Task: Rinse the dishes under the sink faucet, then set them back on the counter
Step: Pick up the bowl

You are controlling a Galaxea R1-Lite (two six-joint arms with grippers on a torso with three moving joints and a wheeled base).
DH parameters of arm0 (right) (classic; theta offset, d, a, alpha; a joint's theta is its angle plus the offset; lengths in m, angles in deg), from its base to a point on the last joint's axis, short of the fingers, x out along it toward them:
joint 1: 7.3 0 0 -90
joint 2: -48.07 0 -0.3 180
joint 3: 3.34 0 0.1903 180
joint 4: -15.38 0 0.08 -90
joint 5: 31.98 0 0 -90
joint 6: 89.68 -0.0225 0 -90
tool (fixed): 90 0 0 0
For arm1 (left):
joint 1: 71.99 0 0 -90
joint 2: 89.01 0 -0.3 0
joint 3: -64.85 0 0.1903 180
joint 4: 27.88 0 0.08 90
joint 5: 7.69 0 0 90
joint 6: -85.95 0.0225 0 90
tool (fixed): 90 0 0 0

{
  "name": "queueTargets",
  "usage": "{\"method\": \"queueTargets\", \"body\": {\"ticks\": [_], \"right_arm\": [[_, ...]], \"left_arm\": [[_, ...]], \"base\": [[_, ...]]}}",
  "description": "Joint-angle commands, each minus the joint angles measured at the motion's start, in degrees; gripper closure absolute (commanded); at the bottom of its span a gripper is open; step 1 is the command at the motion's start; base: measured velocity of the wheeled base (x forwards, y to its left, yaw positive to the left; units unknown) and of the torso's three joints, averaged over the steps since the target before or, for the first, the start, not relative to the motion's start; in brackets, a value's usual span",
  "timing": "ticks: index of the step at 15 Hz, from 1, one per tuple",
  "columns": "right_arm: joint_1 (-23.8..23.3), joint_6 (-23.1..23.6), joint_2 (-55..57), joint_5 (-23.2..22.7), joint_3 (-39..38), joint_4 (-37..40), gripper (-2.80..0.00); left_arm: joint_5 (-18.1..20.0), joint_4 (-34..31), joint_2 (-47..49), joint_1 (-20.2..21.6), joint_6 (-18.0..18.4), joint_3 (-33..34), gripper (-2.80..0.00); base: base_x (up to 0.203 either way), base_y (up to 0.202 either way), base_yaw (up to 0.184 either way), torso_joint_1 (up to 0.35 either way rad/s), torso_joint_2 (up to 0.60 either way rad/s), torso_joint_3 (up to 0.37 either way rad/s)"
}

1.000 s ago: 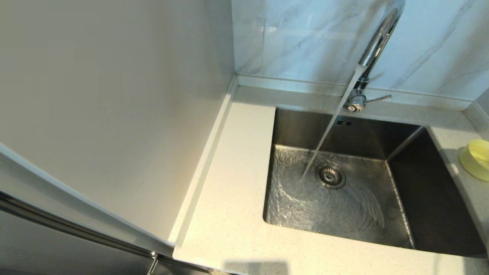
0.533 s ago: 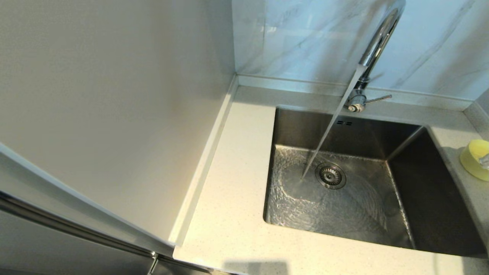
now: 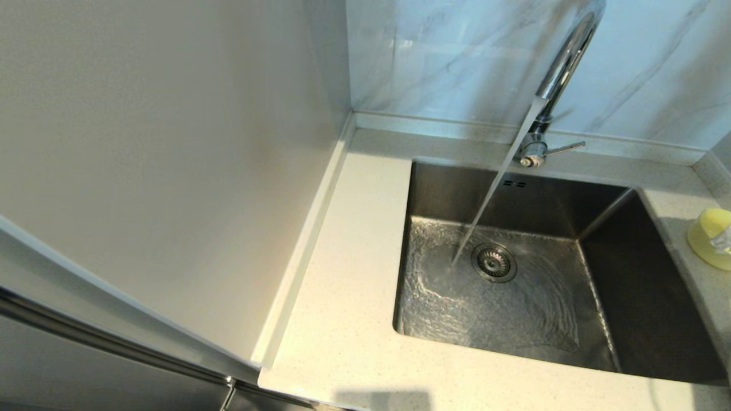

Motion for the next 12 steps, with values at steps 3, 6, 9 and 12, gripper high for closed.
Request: {"method": "queueTargets", "body": {"ticks": [3, 6, 9, 12], "right_arm": [[-0.1, 0.0, 2.0, -2.5, 0.0, 2.6, -2.8], [-0.1, -0.1, 4.3, -4.6, -1.8, -5.1, -2.8], [-0.2, 0.0, 7.5, -4.4, -5.9, -21.6, -2.8], [-0.8, 0.1, 10.5, -3.7, -6.3, -28.7, -2.8]], "left_arm": [[0.0, 0.0, 0.0, 0.0, 0.0, 0.0, 0.0], [0.1, 0.0, 0.0, 0.0, 0.0, 0.0, 0.0], [0.0, 0.0, 0.0, 0.0, 0.0, 0.0, 0.0], [0.0, 0.0, 0.0, 0.0, 0.0, 0.0, 0.0]], "base": [[0.0, 0.0, 0.0, 0.0, 0.0, 0.0], [0.0, 0.0, 0.0, 0.0, 0.0, 0.0], [0.0, 0.0, 0.0, 0.0, 0.0, 0.0], [0.0, 0.0, 0.0, 0.0, 0.0, 0.0]]}}
